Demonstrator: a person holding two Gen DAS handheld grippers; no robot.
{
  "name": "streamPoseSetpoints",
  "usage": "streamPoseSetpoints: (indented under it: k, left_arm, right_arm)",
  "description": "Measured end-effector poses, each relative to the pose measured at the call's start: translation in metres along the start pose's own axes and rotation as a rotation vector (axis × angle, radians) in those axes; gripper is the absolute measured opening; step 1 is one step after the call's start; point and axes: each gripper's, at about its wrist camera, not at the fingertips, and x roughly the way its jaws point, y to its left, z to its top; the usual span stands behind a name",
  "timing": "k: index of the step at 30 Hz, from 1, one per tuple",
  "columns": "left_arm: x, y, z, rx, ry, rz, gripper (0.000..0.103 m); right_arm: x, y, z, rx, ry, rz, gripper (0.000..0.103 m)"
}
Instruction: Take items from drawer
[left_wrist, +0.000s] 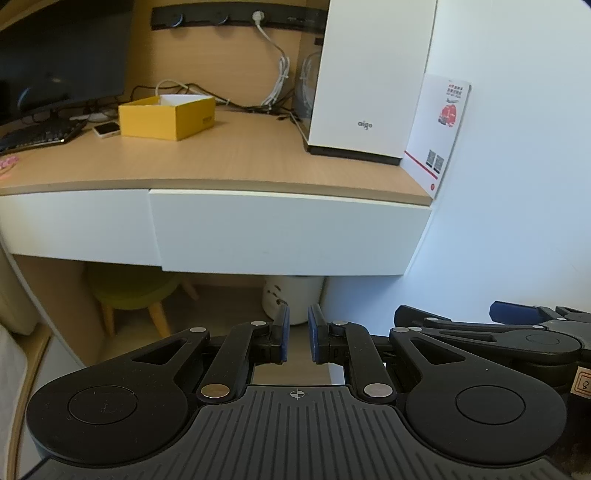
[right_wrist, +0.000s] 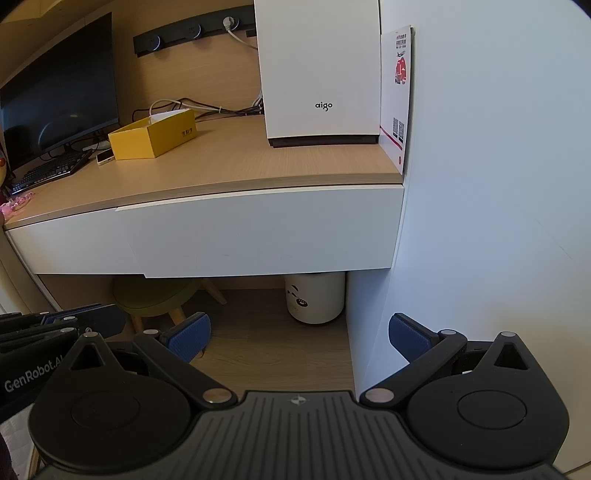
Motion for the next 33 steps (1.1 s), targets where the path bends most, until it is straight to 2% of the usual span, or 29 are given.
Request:
streamPoseSetpoints:
  k: [7, 16, 23, 33]
  left_arm:
    - [0.002, 0.002, 0.008, -0.002, -0.001, 0.009, 0.013]
    - [0.007, 0.026, 0.015, 0.019, 0.023, 0.01, 0.013]
    - [0.018, 0.06, 0.017, -0.013, 0.054, 0.002, 0.013]
    - [0.027, 0.101, 0.037, -0.1, 0.046, 0.007, 0.013]
  right_arm:
    - [0.0, -0.002, 0.002, 0.009, -0.006, -0.005, 0.103]
    - [0.006, -0.014, 0.006, 0.073, -0.02, -0.026, 0.103]
    - [0.014, 0.013, 0.005, 0.008, -0.01, -0.006, 0.103]
    - [0.028, 0.053, 0.042, -0.047, 0.001, 0.005, 0.103]
